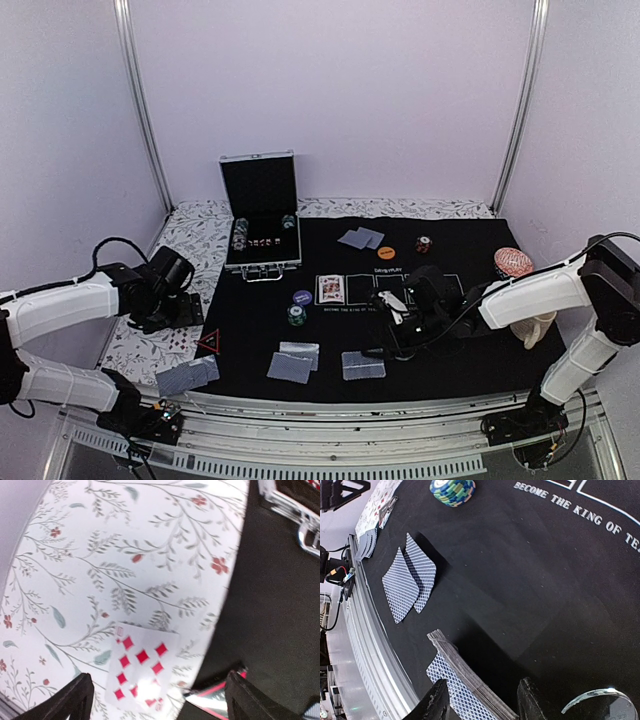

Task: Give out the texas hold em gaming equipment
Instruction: Pick up the poker card from the center of the board.

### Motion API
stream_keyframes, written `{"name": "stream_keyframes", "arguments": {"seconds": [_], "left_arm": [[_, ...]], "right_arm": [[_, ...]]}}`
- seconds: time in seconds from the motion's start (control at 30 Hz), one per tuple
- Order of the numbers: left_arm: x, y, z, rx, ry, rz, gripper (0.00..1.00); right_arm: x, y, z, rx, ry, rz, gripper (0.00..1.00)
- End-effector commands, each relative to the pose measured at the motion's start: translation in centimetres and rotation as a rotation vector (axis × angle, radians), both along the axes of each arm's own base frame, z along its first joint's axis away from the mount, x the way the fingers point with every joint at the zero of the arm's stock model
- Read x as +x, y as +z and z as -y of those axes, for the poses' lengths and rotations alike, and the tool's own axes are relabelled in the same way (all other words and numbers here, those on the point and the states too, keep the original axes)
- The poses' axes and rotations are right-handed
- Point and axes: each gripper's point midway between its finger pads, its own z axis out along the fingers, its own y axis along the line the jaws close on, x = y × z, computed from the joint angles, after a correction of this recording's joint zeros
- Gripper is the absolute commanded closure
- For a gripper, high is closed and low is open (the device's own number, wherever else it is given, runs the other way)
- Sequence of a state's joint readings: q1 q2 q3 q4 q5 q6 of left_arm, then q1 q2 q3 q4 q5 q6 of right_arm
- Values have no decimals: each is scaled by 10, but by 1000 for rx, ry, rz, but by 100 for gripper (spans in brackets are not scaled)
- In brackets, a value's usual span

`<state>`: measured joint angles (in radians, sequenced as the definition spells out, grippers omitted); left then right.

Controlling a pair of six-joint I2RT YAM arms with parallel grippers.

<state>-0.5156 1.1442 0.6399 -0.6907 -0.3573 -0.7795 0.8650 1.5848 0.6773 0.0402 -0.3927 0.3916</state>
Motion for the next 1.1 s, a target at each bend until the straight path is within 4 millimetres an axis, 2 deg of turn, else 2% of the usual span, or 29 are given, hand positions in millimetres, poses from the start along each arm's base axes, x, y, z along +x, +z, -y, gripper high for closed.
{"name": "stream_keyframes", "arguments": {"seconds": [0.0,0.13,0.47,0.8,0.83,1.07], "left_arm": [[11,-7,-37,-39,179,66,10],[6,-23,-47,-59,222,55,19],[-12,-62,-43,-66,209,-80,17],[-26,-64,-28,-53,184,-101,14],[-27,-63,-26,-51,175,-101,11],[-23,-50,-25,-24,146,-68,6]], "right_arm": [[4,19,-7,3,19,57,52],[3,27,-10,29,37,71,51],[0,31,-12,43,65,75,51],[-1,33,-15,52,71,76,51],[-1,33,-14,52,71,76,51],[-3,32,-17,55,81,65,51]]}}
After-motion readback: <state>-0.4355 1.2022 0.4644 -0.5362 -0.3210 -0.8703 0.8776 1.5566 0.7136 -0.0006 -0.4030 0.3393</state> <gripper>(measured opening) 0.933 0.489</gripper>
